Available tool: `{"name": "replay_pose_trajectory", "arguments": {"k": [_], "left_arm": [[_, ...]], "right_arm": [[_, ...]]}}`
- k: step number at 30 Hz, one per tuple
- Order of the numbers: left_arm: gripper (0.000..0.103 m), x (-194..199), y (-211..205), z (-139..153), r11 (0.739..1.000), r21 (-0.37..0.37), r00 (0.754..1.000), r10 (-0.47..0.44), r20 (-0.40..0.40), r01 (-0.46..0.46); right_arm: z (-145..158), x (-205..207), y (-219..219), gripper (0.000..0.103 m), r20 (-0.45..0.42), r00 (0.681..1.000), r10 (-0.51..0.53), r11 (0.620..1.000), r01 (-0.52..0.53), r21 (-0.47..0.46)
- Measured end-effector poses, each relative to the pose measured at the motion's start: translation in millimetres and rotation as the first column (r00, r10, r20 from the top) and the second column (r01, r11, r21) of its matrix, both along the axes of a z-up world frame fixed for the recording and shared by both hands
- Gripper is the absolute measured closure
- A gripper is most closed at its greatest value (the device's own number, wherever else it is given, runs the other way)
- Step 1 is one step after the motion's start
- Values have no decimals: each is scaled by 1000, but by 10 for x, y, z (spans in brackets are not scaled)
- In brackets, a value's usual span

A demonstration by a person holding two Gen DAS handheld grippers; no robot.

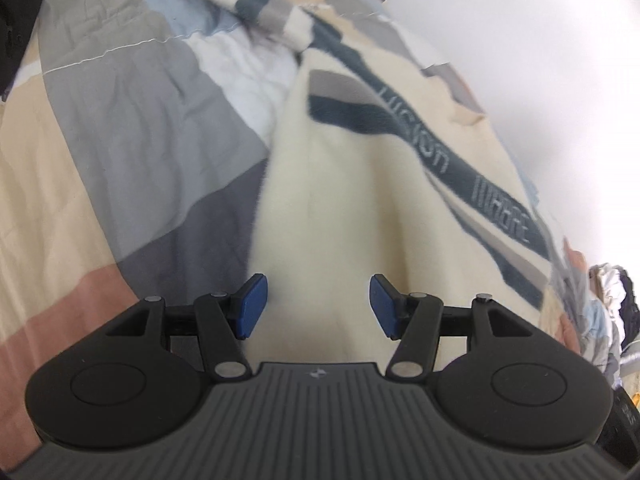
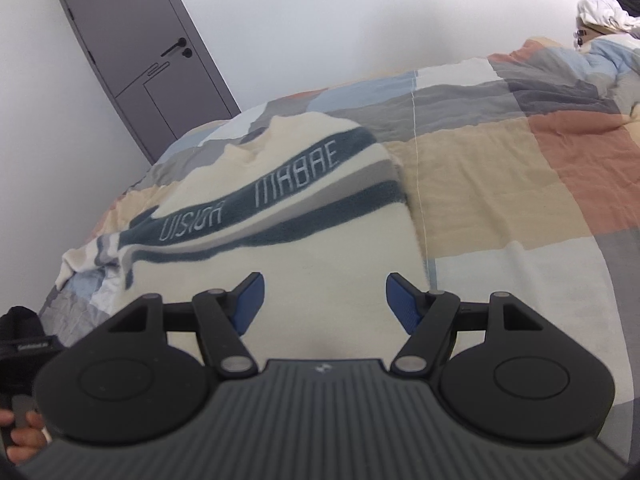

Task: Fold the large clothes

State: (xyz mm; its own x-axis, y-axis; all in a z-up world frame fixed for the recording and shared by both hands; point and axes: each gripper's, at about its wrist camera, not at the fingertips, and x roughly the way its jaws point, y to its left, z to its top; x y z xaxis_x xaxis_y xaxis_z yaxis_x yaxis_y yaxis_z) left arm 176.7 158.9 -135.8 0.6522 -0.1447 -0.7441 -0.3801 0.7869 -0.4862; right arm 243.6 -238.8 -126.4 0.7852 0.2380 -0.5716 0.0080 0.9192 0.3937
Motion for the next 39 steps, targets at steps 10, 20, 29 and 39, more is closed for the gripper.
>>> {"name": "replay_pose_trajectory", "arguments": {"k": [10, 20, 29, 39], "left_arm": [[40, 68, -188, -123, 992, 58, 994, -110, 23, 108], [40, 188, -486, -287, 959, 218, 983, -185, -1, 181], [50, 277, -626, -383, 920, 321, 974, -224, -44, 226], [93, 190, -697, -286, 867, 436, 961, -277, 18, 242]], "right_arm": [[-83, 99, 21, 33, -42, 999, 17, 1000, -18, -7], [-146, 193, 78, 14, -57, 998, -37, 997, 33, -77], [-198, 244, 63, 14, -75, 992, -99, 989, 90, -115], [-283, 287, 206, 14, -99, 991, -92, 981, 73, -180]]}}
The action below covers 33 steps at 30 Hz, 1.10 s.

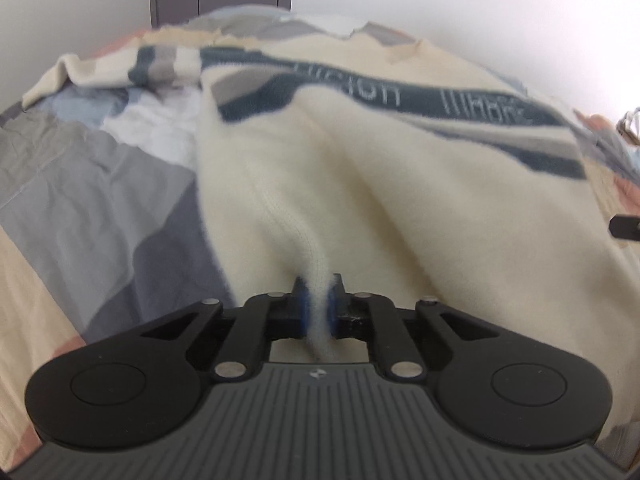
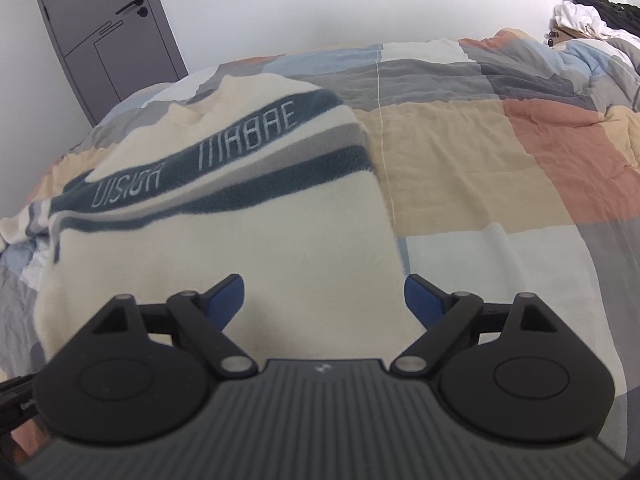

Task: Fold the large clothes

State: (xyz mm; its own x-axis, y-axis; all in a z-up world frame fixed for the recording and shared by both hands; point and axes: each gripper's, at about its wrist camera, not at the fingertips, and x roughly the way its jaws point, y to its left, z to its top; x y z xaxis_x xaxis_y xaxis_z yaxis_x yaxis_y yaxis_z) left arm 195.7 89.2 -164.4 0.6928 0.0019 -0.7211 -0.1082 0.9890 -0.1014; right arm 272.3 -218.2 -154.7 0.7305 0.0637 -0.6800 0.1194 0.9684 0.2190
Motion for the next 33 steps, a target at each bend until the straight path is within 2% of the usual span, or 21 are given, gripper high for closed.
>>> {"name": "replay_pose_trajectory", "arguments": {"k": [3, 7, 10, 13, 17, 22, 24, 27, 29, 31, 33], "left_arm": [[94, -109, 140, 142, 996, -85, 997, 34, 72, -28], [94, -338, 346, 319, 977, -196, 979, 121, 162, -88], [94, -415, 589, 426, 949, -253, 951, 241, 196, -188], [94, -422, 822, 497, 923, -256, 916, 342, 211, -286], [94, -313, 1023, 420, 898, -217, 895, 418, 156, -382], [94, -138, 1201, 130, 876, -205, 896, 444, -16, -437], [93, -136, 1227, 86, 873, -211, 895, 445, -30, -441], [93, -165, 1184, 129, 882, -186, 898, 439, -5, -432], [84, -180, 1095, 170, 895, -140, 903, 429, 8, -424], [62, -207, 996, 227, 904, -95, 906, 421, 28, -417], [50, -241, 884, 344, 911, -53, 909, 411, 66, -408]], "right_arm": [[7, -18, -30, 14, 1, 1000, -22, 1000, 22, -2], [10, -33, -79, 14, 1, 999, -44, 999, 44, 15], [19, -27, -91, 14, 5, 999, -37, 999, 37, 33], [24, -27, -77, 14, 7, 1000, -20, 999, 20, 44], [25, -17, -68, 14, 4, 1000, -6, 998, 6, 61], [24, 2, -101, 14, 4, 1000, -9, 997, 9, 74], [27, 4, -118, 14, 4, 1000, -15, 997, 14, 82], [38, -4, -147, 14, 7, 1000, -20, 994, 19, 107], [46, -10, -176, 14, 10, 1000, -21, 992, 20, 123], [59, -23, -193, 14, 14, 1000, -25, 991, 23, 135], [74, -30, -219, 14, 18, 999, -29, 988, 26, 149]]}}
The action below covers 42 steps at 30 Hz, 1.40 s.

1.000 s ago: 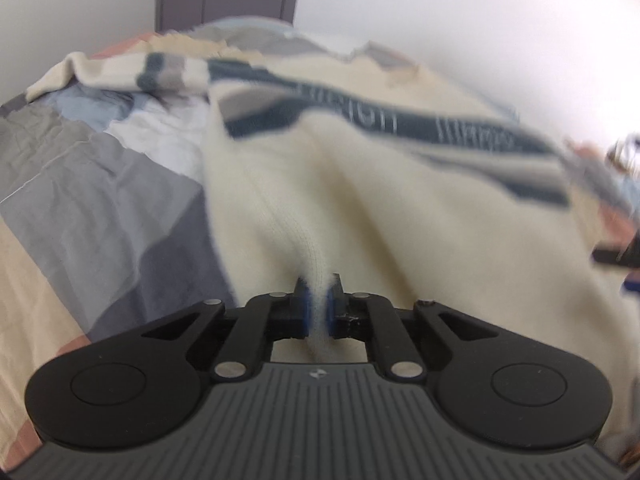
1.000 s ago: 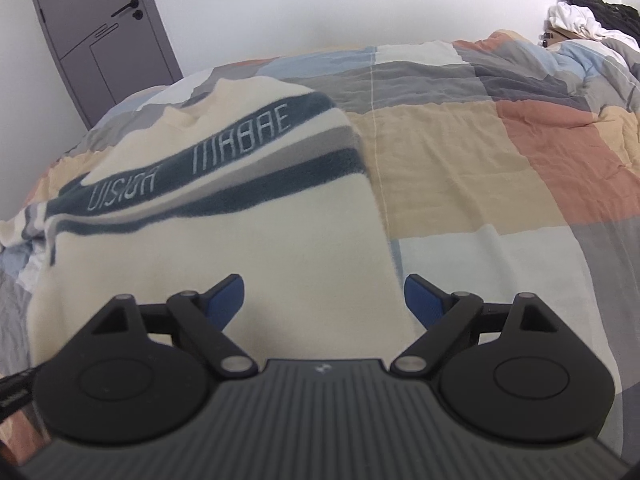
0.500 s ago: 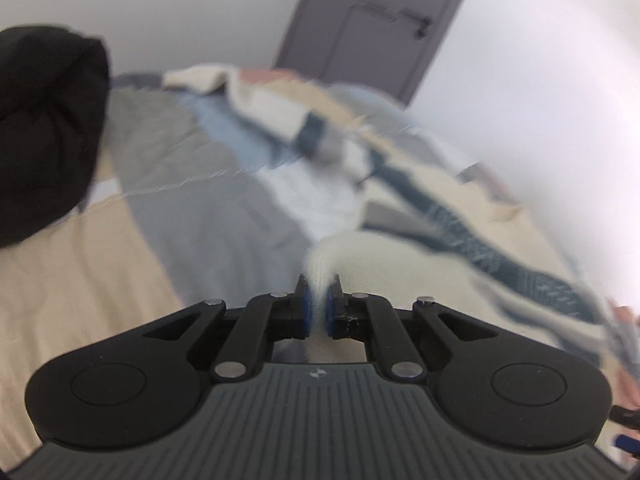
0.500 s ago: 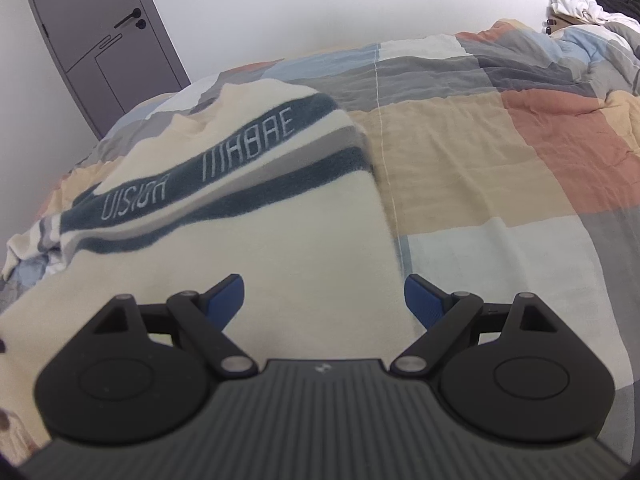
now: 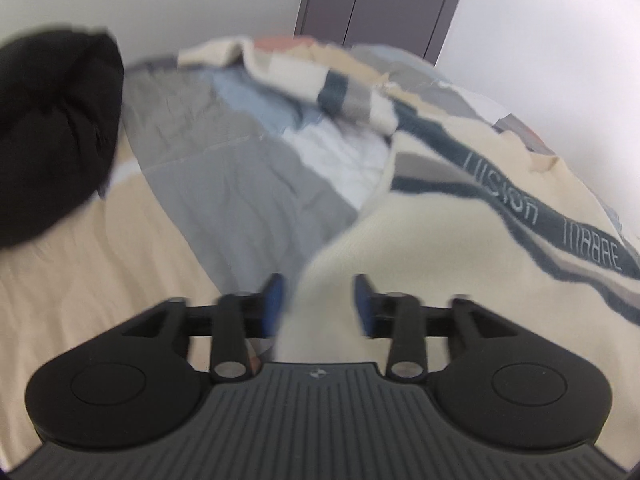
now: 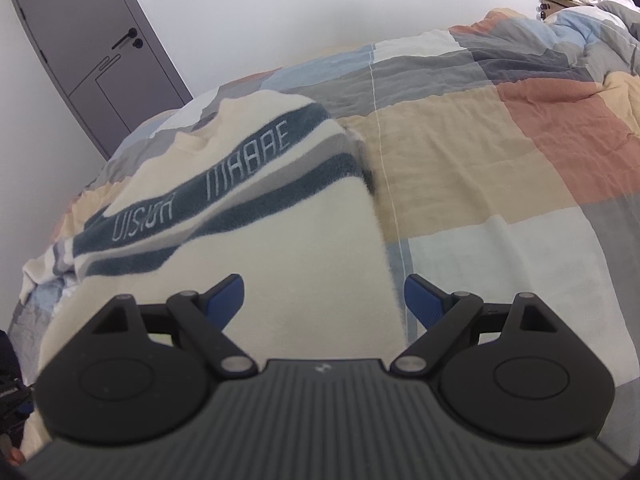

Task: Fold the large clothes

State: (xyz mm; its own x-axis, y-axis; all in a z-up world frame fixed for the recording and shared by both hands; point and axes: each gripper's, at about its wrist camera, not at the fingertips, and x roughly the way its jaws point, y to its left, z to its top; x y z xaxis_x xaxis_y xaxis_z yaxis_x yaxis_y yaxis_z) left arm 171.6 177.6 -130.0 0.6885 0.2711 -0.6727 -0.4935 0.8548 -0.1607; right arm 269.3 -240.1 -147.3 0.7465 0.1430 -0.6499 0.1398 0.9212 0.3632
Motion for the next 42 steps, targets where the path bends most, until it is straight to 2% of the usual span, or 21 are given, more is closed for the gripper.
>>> {"name": "replay_pose_trajectory", "arguments": {"k": [2, 4, 7, 9, 11, 14, 16, 18, 21, 24, 27, 28, 31, 33, 34, 36, 37, 39, 42], "left_arm": [[48, -34, -164, 155, 997, 72, 999, -33, 27, 31], [45, -58, -346, 316, 990, 113, 994, -87, 58, 80], [44, -25, -706, 505, 969, 134, 970, -221, 97, 208], [42, 51, -989, 574, 947, 111, 942, -314, 115, 302], [42, 159, -1275, 586, 913, 57, 902, -407, 141, 403], [41, 397, -1729, 480, 835, -62, 833, -535, 141, 547], [41, 542, -2035, 383, 794, -133, 805, -581, 124, 593], [41, 643, -2310, 313, 756, -160, 773, -623, 125, 635], [41, 797, -2708, 208, 708, -159, 725, -680, 107, 688], [42, 971, -2959, 55, 654, -204, 683, -719, 133, 728], [42, 1146, -3178, -124, 648, -210, 673, -736, 73, 732], [42, 1192, -3233, -207, 661, -197, 680, -732, 45, 724], [42, 1296, -3346, -386, 699, -116, 701, -713, -36, 705], [43, 1278, -3411, -437, 705, -36, 702, -709, -65, 708], [48, 1295, -3457, -470, 706, 8, 703, -704, -100, 708], [82, 1325, -3453, -494, 714, 48, 713, -688, -134, 698], [91, 1344, -3412, -485, 716, 35, 713, -688, -132, 697], [95, 1383, -3302, -421, 726, -13, 720, -684, -118, 688], [96, 1428, -3165, -267, 726, -63, 717, -686, -122, 685]], "right_arm": [[20, -8, -32, 14, 7, 1000, -6, 1000, 6, 11], [43, -16, -64, 14, 14, 1000, -12, 1000, 12, 21], [71, -29, -137, 14, 27, 999, -21, 999, 20, 42], [89, -34, -203, 14, 33, 999, -35, 998, 33, 59], [114, -50, -280, 14, 42, 998, -54, 995, 51, 83], [153, -74, -427, 14, 61, 994, -90, 990, 82, 114], [173, -100, -529, 14, 78, 990, -119, 987, 110, 115], [185, -126, -636, 14, 94, 984, -152, 984, 141, 110], [180, -140, -796, 14, 112, 973, -201, 976, 189, 110], [146, -140, -902, 14, 123, 967, -224, 971, 211, 110], [64, -109, -950, 14, 104, 965, -239, 968, 229, 101], [30, -81, -971, 14, 90, 966, -241, 967, 231, 105], [-56, -11, -1025, 14, 50, 967, -251, 962, 243, 125], [-90, -11, -1043, 14, 45, 964, -261, 957, 252, 144], [-100, -3, -1048, 14, 44, 964, -262, 956, 253, 149], [-122, 7, -1048, 14, 39, 964, -261, 956, 253, 151], [-136, 16, -1046, 14, 35, 966, -257, 956, 249, 154], [-160, 40, -1035, 15, 28, 969, -247, 958, 239, 160], [-177, 61, -1000, 15, 21, 972, -233, 962, 227, 155]]}}
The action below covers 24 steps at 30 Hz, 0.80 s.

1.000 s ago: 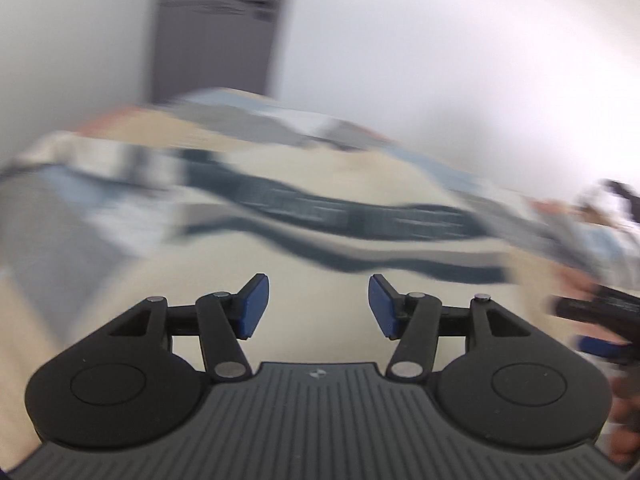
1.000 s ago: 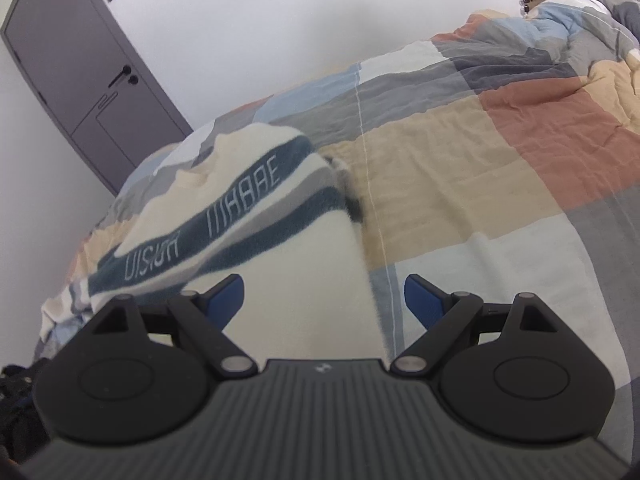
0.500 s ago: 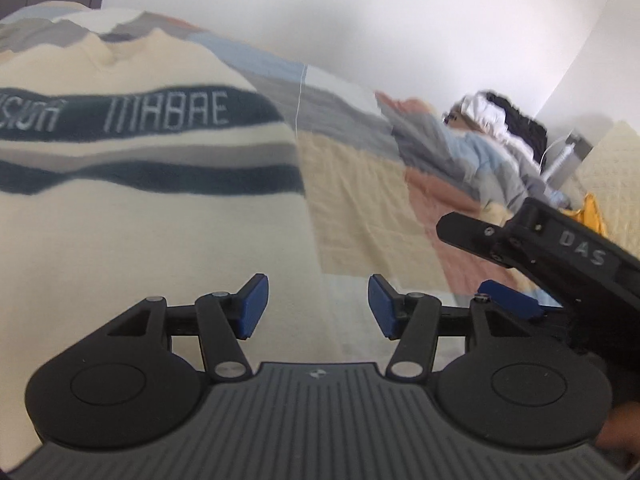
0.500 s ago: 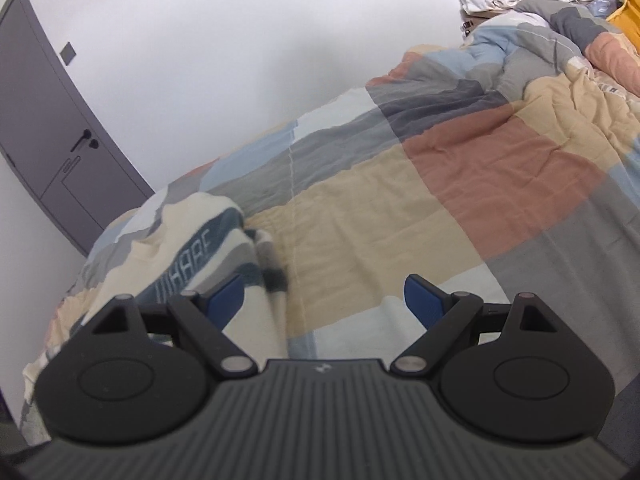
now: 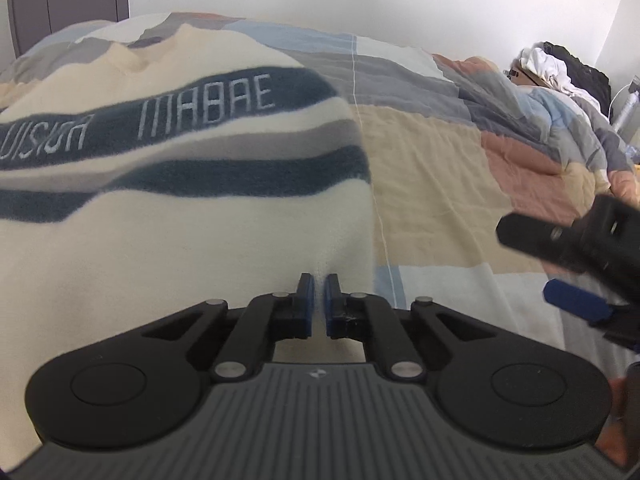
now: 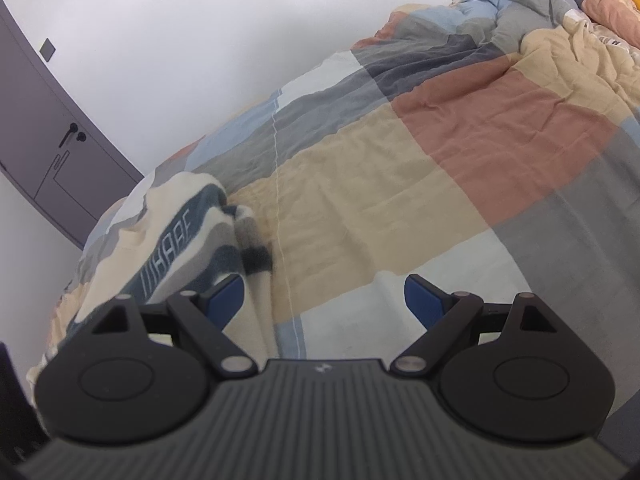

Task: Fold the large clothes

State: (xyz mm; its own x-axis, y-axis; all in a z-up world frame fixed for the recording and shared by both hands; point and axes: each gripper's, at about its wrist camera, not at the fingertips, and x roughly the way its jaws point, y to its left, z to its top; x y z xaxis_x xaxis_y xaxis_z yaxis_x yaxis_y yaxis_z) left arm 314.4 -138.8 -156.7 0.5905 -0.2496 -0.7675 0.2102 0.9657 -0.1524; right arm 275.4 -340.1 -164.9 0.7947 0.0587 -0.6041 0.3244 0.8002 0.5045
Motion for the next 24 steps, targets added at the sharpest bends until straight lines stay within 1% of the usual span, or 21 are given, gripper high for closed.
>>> {"name": "replay_pose_trajectory", "arguments": {"k": [3, 5, 8, 11, 13, 14, 16, 19, 22, 24], "left_arm": [[96, 96, 98, 171, 1000, -3, 999, -5, -54, 5], [97, 121, 161, 315, 1000, 13, 998, -9, -70, 10], [97, 109, 286, 559, 998, 54, 999, -25, -40, 27], [97, 84, 599, 774, 1000, 16, 1000, 21, -13, -20], [98, 58, 860, 846, 998, -22, 998, 64, 9, -64], [98, 48, 1008, 847, 994, -58, 996, 92, 9, -91], [98, -14, 1322, 781, 976, -152, 988, 157, -5, -156], [98, -203, 1663, 612, 956, -222, 980, 200, 10, -193], [98, -396, 1898, 393, 944, -253, 975, 223, 5, -214], [98, -490, 1996, 286, 940, -265, 975, 224, 11, -213]], "right_arm": [[13, 8, 56, 14, -1, 1000, 17, 1000, -17, -13], [25, 5, 72, 14, -3, 1000, 25, 1000, -25, -11], [42, -1, 102, 14, -3, 1000, 31, 999, -31, -10], [40, 27, 176, 14, -17, 999, 44, 998, -45, -35], [19, 54, 235, 14, -27, 998, 61, 997, -62, -41], [6, 75, 267, 14, -30, 997, 74, 996, -75, -42], [-11, 125, 337, 14, -37, 995, 98, 994, -100, -52], [-39, 213, 490, 15, -38, 988, 147, 986, -149, -73], [-109, 322, 642, 15, -45, 978, 205, 976, -207, -66], [-141, 387, 743, 15, -48, 970, 237, 967, -240, -86]]}}
